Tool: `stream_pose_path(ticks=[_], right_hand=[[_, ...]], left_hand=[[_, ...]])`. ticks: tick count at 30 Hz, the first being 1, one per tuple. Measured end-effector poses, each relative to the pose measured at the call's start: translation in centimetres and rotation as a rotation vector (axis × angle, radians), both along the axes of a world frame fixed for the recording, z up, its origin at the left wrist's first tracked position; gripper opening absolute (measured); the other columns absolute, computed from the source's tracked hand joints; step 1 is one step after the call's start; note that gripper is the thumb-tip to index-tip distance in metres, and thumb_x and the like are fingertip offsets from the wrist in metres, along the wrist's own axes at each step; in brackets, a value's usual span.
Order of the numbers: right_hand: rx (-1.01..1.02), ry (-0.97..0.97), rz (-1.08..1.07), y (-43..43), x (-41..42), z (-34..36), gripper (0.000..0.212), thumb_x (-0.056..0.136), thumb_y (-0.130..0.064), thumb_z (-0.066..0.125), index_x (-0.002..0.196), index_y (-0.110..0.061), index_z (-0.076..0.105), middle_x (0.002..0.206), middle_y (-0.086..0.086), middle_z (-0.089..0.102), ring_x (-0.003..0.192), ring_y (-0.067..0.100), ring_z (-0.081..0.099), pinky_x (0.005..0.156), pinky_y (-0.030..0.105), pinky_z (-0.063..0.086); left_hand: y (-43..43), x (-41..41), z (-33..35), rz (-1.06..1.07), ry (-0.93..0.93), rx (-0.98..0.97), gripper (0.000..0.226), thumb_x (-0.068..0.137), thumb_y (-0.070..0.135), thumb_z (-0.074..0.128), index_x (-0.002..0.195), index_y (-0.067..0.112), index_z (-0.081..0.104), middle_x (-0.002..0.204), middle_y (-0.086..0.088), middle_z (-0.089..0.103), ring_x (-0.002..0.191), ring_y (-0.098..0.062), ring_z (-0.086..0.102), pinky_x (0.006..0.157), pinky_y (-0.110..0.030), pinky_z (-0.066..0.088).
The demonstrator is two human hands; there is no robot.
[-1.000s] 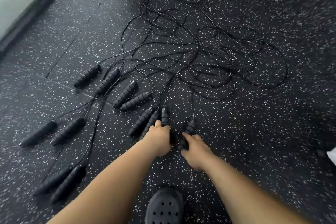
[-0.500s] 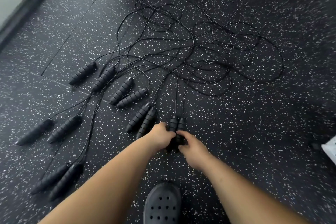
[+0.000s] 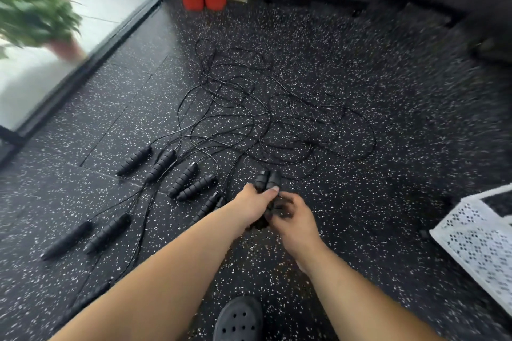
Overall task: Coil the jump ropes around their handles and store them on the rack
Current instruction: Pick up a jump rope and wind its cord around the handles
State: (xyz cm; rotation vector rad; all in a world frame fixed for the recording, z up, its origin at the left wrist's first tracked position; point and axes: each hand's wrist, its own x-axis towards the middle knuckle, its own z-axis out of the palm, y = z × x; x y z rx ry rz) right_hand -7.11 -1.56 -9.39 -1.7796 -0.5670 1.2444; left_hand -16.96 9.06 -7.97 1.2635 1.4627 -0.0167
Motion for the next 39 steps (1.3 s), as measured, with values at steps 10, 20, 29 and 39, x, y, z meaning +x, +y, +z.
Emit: stream_pose_path(ticks=[10,20,29,39], right_hand=[[0.273,0.088,-0.010,-6.6,3.4,14.7,0.048,0.093,-0.004,0.077,0.129,-0.036,0.071,0.118,-0.002,0.079,0.112,0.013,0.074,0.095,0.032,0.058],[0.413,-0.785,-0.061,-13.1,12.0,25.0,0.068,0.101,-0.009,0.064,0.160,-0.036,0.040,0.162,-0.013,0.040,0.149,0.008,0.038,0.123,0.034,0.033],[0.386,-0.990,0.175,-17.7,13.4,26.5,0.040,0.104,-0.009,0.053,0.137,-0.031,0.054,0.131,-0.015,0.051,0.111,0.012,0.060,0.095,0.039,0.051],[0.179,-0.979,0.345,-17.3,16.3,25.2,0.005,0.112,-0.036,0.046,0.112,-0.034,0.051,0.073,-0.005,0.062,0.062,0.013,0.059,0.056,0.036,0.042]], left_hand=[[-5.9,2.7,14.5,-0.154,-0.017,0.298,0.044,0.085,0.047,0.076,0.115,0.016,0.064,0.098,-0.001,0.070,0.085,-0.017,0.065,0.068,-0.030,0.050],[-14.5,4.8,26.5,-0.519,0.036,0.785,0.033,0.090,0.035,0.065,0.116,0.026,0.045,0.099,0.004,0.064,0.085,-0.023,0.066,0.069,-0.038,0.050],[-19.0,5.9,26.8,-0.668,0.108,1.080,0.046,0.090,0.045,0.065,0.128,0.029,0.043,0.114,0.006,0.061,0.094,-0.024,0.067,0.077,-0.040,0.056],[-15.7,7.0,24.2,-0.575,0.031,0.904,0.036,0.087,0.036,0.070,0.117,0.037,0.051,0.087,0.012,0.064,0.076,-0.019,0.064,0.066,-0.035,0.051]])
